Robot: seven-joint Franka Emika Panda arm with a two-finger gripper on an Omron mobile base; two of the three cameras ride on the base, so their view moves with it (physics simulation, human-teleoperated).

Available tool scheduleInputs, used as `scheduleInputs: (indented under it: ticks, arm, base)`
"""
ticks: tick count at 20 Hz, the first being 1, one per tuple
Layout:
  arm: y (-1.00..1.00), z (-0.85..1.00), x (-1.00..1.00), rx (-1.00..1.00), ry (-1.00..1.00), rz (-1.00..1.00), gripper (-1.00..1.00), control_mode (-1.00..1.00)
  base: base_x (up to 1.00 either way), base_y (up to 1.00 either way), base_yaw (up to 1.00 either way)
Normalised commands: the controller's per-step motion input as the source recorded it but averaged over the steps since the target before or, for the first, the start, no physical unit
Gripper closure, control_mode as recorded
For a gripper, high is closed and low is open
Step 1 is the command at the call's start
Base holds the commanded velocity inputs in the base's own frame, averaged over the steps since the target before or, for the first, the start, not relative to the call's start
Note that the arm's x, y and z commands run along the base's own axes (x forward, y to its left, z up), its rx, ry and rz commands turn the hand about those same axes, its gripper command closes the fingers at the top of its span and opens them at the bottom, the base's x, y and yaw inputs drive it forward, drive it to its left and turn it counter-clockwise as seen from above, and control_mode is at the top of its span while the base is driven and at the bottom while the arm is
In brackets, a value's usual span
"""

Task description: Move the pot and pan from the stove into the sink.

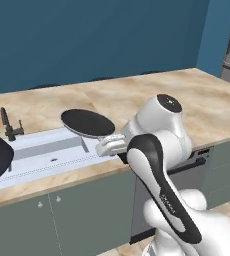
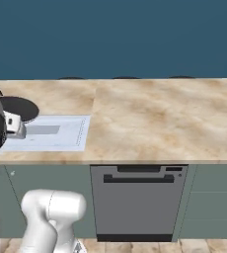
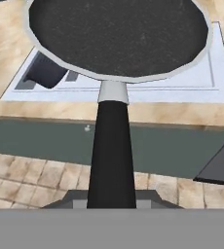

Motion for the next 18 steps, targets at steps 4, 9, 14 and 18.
scheduleInputs:
  ticks: [4,9,14,18]
  arm:
    - [0.11,0.01,0.48,-0.01,0.32,-0.04,1.0,-1.0]
    - [0.16,0.0,0.29,-0.05,0.34,0.0,1.0,-1.0]
    - [0.13,-0.03,0.22,-0.07,0.34,0.0,1.0,-1.0]
    - [0.06,-0.07,0.03,-0.06,0.08,0.0,1.0,-1.0]
  base:
    - [0.0,0.0,0.0]
    - [0.0,0.0,0.0]
    - [0.0,0.0,0.0]
    - [0.0,0.0,0.0]
